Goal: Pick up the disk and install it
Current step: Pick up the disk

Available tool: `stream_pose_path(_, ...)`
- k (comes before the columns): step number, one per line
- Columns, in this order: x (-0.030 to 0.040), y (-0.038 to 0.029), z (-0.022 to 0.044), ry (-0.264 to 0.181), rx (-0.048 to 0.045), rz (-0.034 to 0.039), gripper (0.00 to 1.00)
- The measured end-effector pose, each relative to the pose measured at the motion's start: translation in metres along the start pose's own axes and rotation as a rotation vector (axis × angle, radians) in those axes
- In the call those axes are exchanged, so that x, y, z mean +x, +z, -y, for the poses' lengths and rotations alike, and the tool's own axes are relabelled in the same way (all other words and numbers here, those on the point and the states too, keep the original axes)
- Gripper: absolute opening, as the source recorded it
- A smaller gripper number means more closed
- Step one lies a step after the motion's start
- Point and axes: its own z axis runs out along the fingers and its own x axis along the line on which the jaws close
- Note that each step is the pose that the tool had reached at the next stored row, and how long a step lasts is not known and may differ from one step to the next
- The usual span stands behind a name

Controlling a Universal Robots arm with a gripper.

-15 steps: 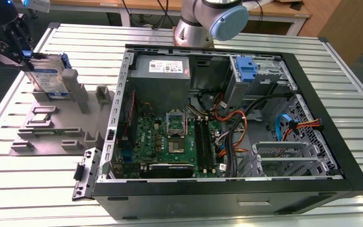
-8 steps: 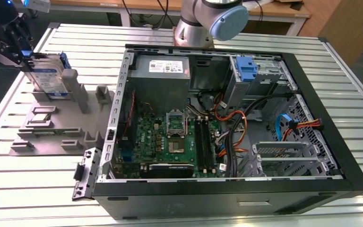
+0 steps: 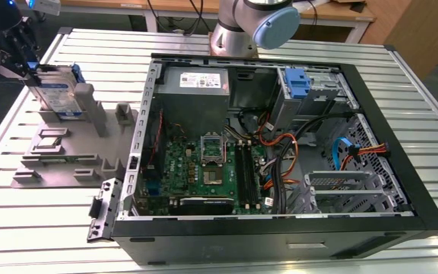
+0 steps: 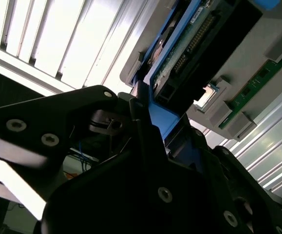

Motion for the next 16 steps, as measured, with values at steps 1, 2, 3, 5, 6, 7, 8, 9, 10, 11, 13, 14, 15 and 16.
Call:
stream_pose_path(1, 0.0, 0.0, 0.0, 0.0, 0.0, 0.0, 0.36)
stream_pose_path(2, 0.0, 0.0, 0.0, 0.0, 0.0, 0.0, 0.36)
stream_pose_path(3, 0.0, 0.0, 0.0, 0.0, -0.0001, 0.0, 0.36)
stream_pose_path(5, 0.0, 0.0, 0.0, 0.0, 0.0, 0.0, 0.36)
stream_pose_path(6, 0.0, 0.0, 0.0, 0.0, 0.0, 0.0, 0.36)
stream_pose_path(7, 0.0, 0.0, 0.0, 0.0, 0.0001, 0.0001, 0.36)
stream_pose_path(8, 0.0, -0.0001, 0.0, 0.0, 0.0003, 0.0001, 0.36)
stream_pose_path(9, 0.0, -0.0004, 0.0, 0.0, 0.0003, 0.0001, 0.36)
stream_pose_path(10, -0.0001, -0.0009, 0.0, 0.0, 0.0001, 0.0001, 0.36)
stream_pose_path(11, -0.0001, -0.0015, 0.0, 0.0, 0.0, 0.0, 0.36)
stream_pose_path(13, -0.0001, -0.0027, 0.0, 0.0, 0.0001, 0.0001, 0.36)
stream_pose_path(14, -0.0002, -0.0034, -0.0001, 0.0, 0.0, 0.0001, 0.36)
stream_pose_path(15, -0.0002, -0.004, -0.0001, 0.0, 0.0, 0.0, 0.36)
stream_pose_path(16, -0.0002, -0.0047, -0.0001, 0.0, 0.0, 0.0, 0.36)
